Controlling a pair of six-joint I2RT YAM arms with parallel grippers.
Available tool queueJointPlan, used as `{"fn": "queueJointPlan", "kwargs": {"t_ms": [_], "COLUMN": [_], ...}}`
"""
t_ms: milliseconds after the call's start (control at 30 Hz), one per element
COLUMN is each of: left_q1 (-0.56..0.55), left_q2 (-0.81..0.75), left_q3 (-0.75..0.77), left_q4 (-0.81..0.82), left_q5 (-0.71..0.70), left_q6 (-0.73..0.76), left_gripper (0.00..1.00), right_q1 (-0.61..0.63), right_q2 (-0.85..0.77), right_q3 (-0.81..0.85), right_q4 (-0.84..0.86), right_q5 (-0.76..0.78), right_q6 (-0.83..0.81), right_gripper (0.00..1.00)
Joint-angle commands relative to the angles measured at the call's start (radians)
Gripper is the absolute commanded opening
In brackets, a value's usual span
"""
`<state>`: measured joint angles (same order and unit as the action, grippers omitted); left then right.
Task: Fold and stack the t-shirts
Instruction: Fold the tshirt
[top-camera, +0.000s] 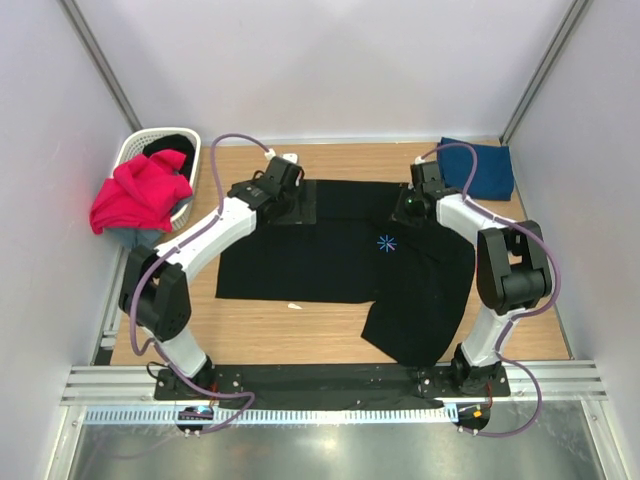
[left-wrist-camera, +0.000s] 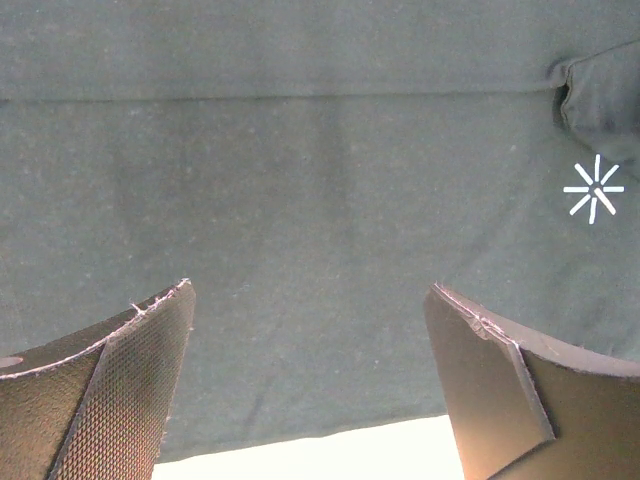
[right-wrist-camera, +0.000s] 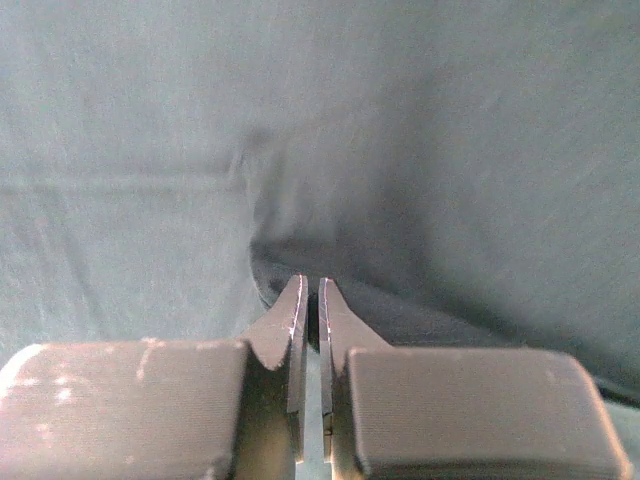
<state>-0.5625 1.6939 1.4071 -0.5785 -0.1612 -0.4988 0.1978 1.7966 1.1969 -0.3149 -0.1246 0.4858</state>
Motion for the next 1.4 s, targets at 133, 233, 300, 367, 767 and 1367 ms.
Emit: {"fn": "queueJointPlan", "kwargs": {"t_ms": [133,233,300,367,767,1367], "left_q1": [0.006,0.004,0.004,0.004,0.029,0.154], "left_q2": [-0.080,-0.089,-0.097,-0.102,-0.085,0.032], "left_q3": [-0.052,-0.075,-0.089,-0.103,-0.181,-0.381], "left_q4": [0.022,0.029,0.037,0.042,0.095,0.197], "left_q5": [0.022,0.034,0.042,0.045,0.029,-0.041], "left_q6": [-0.020,-0.033,-0.040,-0.043,-0.178,-0.397], "left_gripper": [0.97,0.97,0.97,0.97,0.99,0.96], "right_q1": [0.080,0.091,0.094,0.095,0.029,-0.113], "right_q2": [-0.080,-0.115,-0.149,-0.184,-0.240,-0.095], "right_q3": [-0.065,-0.086,-0.092,-0.083,-0.031,-0.203], "right_q4": [-0.055,-0.076,-0.110,-0.145,-0.313,-0.124], "right_q5": [0.040,0.042,0.052,0.071,0.376,0.441], "right_q6": [0.065,0.088,0.094,0.096,0.089,0.126], "right_gripper": [0.06,0.21,0.38,0.50,0.73,0.69]}}
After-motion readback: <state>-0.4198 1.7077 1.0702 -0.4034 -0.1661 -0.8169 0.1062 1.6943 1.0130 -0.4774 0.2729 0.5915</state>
